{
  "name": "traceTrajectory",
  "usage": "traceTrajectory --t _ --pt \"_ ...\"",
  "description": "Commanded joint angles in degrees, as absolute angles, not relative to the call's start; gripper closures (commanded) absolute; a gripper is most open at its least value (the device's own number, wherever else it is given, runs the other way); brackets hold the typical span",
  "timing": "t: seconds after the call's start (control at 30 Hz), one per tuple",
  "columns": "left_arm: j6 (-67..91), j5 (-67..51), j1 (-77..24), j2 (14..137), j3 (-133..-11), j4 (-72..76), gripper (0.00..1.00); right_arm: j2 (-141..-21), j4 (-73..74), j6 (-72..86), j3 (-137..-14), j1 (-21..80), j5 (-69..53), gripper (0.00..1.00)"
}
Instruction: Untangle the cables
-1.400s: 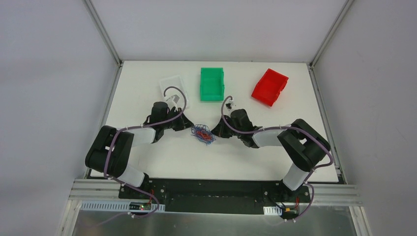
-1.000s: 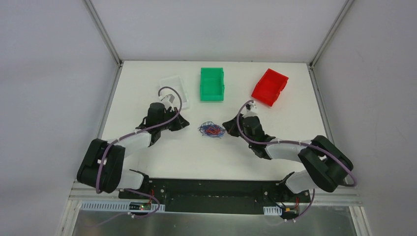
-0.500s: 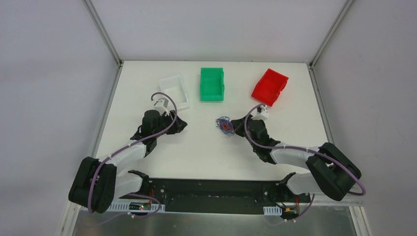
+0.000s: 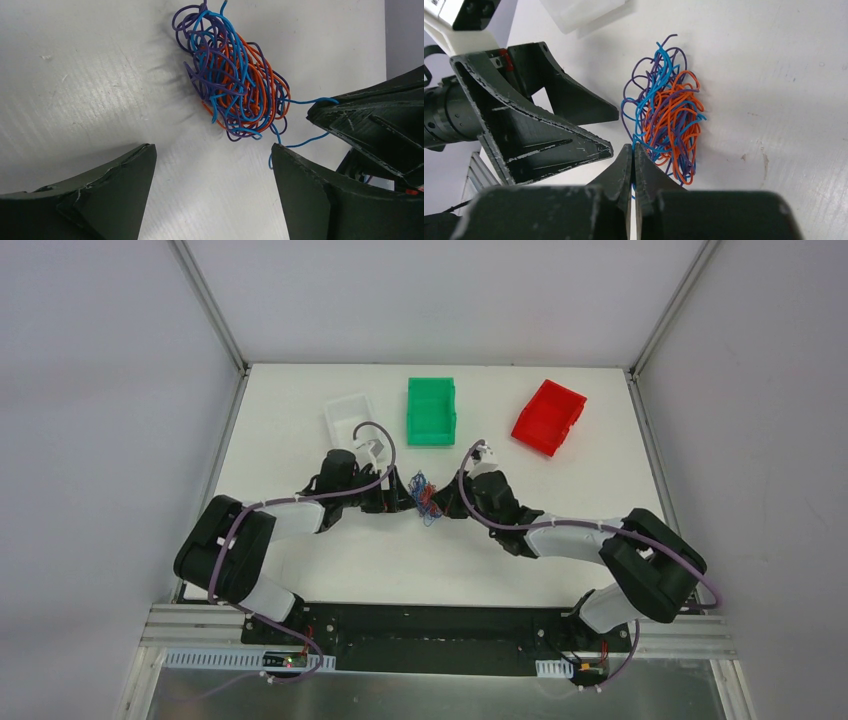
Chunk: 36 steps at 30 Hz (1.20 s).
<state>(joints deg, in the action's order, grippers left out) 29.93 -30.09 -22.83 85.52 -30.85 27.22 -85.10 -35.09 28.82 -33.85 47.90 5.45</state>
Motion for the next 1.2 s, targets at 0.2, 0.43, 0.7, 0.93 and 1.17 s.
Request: traceTrajectory --t 0.2,0.43,0.7,0.93,1.17 --pt "31.7 -34.7 -22.9 89.4 -34.4 30.1 0.15 -86.6 -33.9 25.7 -37.3 49.2 1.9 1.0" --pt "33.4 -38.9 -23.2 97.1 -39.5 30.0 0.6 -86.1 -35.3 24.4 -36.7 50.3 1.7 1.0" --pt "32.1 -34.0 -22.2 92.0 -36.9 27.8 1.0 -80.4 -35.8 25.6 -32.2 50.8 11.8 1.0" --pt "30.5 -15.7 -19.0 75.9 -28.4 23.4 1.0 -69.9 -36.0 35.7 -23.0 50.8 37.5 1.0" --pt "32.6 7.1 -18.6 56.5 -19.2 19.4 1.0 -54.9 -34.4 40.5 -14.0 50.7 55.9 1.0"
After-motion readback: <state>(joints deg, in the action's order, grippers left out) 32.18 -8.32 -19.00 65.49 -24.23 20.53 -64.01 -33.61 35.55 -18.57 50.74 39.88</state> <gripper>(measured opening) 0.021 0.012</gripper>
